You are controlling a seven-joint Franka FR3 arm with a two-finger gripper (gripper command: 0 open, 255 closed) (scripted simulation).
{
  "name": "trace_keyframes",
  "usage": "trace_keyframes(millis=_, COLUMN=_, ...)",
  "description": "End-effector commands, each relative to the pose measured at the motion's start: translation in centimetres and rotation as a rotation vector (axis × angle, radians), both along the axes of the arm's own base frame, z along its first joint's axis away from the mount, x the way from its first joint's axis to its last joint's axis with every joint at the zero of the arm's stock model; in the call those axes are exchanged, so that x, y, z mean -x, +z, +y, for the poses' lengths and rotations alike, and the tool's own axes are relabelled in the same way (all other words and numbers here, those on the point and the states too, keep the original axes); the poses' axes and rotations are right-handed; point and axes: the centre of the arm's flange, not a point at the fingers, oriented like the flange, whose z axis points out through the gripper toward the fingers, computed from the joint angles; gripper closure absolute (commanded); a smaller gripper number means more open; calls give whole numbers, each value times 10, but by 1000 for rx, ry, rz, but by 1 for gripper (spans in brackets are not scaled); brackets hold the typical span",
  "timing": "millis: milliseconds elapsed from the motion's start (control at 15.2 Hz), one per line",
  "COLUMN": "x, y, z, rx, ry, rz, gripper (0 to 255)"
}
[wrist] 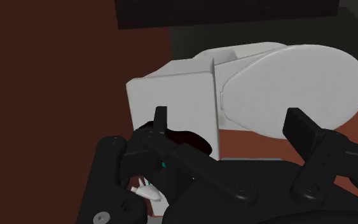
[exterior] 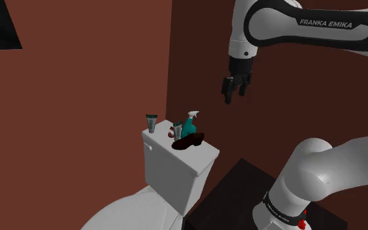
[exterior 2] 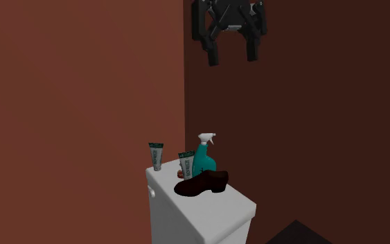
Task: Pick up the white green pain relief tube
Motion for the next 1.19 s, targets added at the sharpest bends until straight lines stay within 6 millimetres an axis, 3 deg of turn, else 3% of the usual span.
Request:
trace_keyframes(millis=0, x=0, y=0, z=0, rx=0, ry=0, rz=0, gripper=0)
trace_keyframes(millis=594, x=-67, y=-73, z=-60, rx=-27, ry=269, rz=-5, gripper=0)
trace_keyframes(millis=1122, x=-137, y=-139, z=-95, rx=-50, ry=509, rz=-10, gripper=0)
